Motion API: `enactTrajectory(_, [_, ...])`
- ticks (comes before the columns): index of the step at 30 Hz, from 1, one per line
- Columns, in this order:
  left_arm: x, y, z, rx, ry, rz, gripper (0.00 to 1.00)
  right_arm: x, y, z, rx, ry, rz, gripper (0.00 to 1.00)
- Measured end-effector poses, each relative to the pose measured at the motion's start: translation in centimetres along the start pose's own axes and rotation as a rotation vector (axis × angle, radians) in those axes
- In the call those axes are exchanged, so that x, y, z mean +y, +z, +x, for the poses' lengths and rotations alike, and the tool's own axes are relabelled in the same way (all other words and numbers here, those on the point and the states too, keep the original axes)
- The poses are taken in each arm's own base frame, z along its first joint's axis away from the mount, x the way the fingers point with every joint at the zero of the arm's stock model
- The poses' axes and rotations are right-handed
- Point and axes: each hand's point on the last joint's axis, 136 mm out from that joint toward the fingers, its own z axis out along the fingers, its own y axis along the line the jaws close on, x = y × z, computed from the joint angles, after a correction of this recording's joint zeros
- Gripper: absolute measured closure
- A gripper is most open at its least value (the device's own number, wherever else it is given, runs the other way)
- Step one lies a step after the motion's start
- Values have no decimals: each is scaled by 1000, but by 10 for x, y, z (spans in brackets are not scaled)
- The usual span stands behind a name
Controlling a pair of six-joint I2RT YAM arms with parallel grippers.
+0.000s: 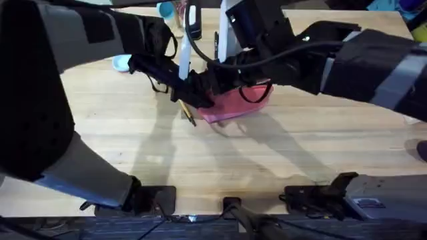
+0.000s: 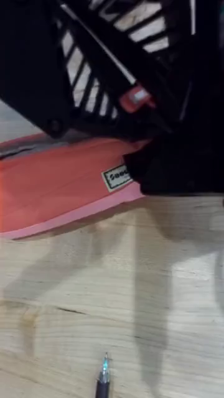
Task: Unzip the bag, pick up the pens from the table one at a time and place them inside, then zip the bag closed.
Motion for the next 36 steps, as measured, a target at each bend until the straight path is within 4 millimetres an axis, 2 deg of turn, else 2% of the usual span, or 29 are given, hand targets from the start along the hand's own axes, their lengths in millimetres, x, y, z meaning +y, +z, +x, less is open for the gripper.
enactTrajectory(5, [1, -1, 1, 1, -4, -3, 957, 1, 1, 1, -5, 3, 18, 957])
enactTrajectory(7, [0, -1, 1, 2, -4, -2, 957, -2, 1, 0, -8, 8, 38, 743])
enactTrajectory(11, [0, -4, 4, 2, -9, -3, 957, -21, -1, 2, -2, 37, 109, 223])
enactTrajectory(13, [1, -5, 5, 3, -7, -5, 957, -28, -2, 4, 8, 59, 132, 52])
enactTrajectory(14, [1, -5, 5, 3, -6, -6, 957, -32, -4, 5, 17, 69, 139, 19])
enactTrajectory(21, [-1, -2, 4, 8, -7, 1, 957, -42, -11, 13, 78, 134, 111, 6])
enactTrajectory(30, [-1, -7, 7, 1, -42, -1, 957, -94, -28, -6, 10, 252, 151, 6])
enactTrajectory(36, [0, -15, 13, -2, -86, -7, 957, -109, -33, -8, -3, 254, 228, 6])
